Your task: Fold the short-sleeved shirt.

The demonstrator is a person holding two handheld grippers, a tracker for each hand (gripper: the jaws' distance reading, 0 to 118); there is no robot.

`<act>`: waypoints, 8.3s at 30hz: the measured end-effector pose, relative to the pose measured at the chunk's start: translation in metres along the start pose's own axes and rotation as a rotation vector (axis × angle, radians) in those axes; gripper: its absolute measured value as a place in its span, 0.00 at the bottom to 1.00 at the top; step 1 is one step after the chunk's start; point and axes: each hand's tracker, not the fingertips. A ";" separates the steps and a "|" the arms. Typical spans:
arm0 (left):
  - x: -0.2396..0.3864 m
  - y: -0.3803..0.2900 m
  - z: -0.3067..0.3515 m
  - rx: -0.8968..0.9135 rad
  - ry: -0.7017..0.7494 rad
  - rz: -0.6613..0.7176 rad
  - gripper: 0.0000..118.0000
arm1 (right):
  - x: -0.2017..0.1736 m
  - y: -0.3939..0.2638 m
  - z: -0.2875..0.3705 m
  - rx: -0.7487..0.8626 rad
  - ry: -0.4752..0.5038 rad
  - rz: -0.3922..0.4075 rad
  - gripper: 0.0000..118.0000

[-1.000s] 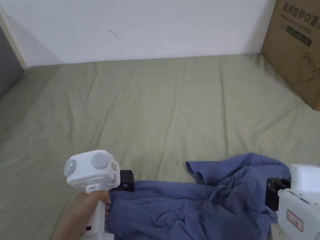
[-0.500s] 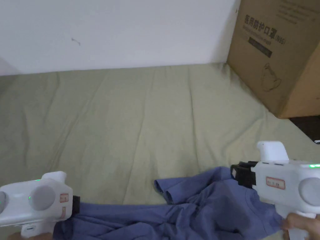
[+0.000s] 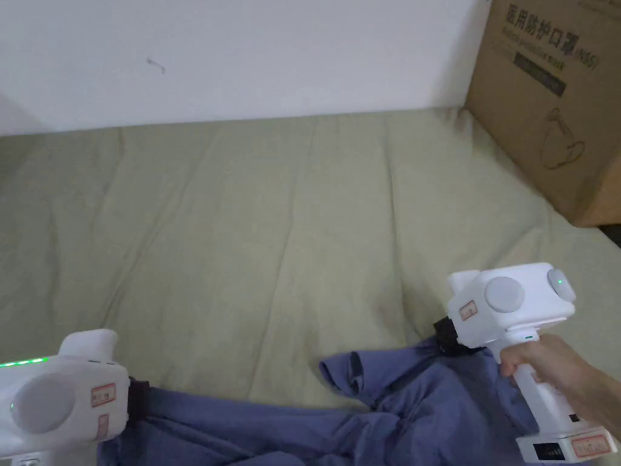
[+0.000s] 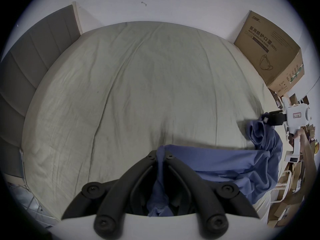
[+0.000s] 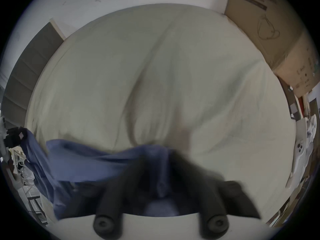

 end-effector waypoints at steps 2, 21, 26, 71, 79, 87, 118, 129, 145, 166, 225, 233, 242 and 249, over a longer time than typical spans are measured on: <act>-0.001 0.003 0.006 0.008 0.000 0.004 0.03 | 0.004 0.004 0.013 0.021 0.031 -0.085 0.04; -0.006 0.111 0.239 0.499 0.083 -0.063 0.03 | 0.015 0.057 0.333 0.636 0.152 -0.260 0.04; -0.002 0.161 0.282 0.597 0.125 -0.072 0.03 | -0.001 0.098 0.389 0.720 0.132 -0.270 0.04; -0.070 0.173 -0.089 0.128 0.266 0.014 0.03 | -0.026 0.151 0.016 0.142 0.011 -0.307 0.04; -0.069 0.069 0.009 0.185 0.240 -0.082 0.03 | -0.030 0.019 0.093 0.198 0.116 -0.274 0.04; -0.075 -0.072 0.093 0.157 0.229 -0.121 0.03 | -0.049 -0.159 0.149 0.115 0.175 -0.253 0.04; -0.041 -0.131 0.107 0.208 0.033 0.065 0.00 | -0.132 -0.193 0.128 0.393 0.009 -0.105 0.00; -0.078 0.024 0.026 0.180 0.103 0.031 0.73 | -0.137 -0.122 0.099 0.400 0.031 -0.084 0.00; -0.114 0.129 -0.135 0.011 0.216 0.121 0.54 | -0.102 -0.127 0.045 0.241 0.002 -0.179 0.00; -0.102 0.124 -0.056 0.131 0.182 0.032 0.01 | 0.015 0.050 0.026 0.166 0.050 -0.192 0.72; -0.046 0.358 0.386 0.867 0.393 -0.044 0.01 | -0.016 0.265 0.506 0.876 0.095 -0.263 0.01; -0.043 0.387 0.420 0.945 0.445 -0.037 0.01 | -0.035 0.284 0.556 0.942 0.063 -0.256 0.01; -0.062 0.359 0.302 0.761 0.436 -0.066 0.01 | -0.057 0.264 0.445 0.755 0.017 -0.229 0.01; -0.074 0.314 0.120 0.441 0.425 -0.076 0.01 | -0.047 0.265 0.264 0.466 -0.011 -0.230 0.01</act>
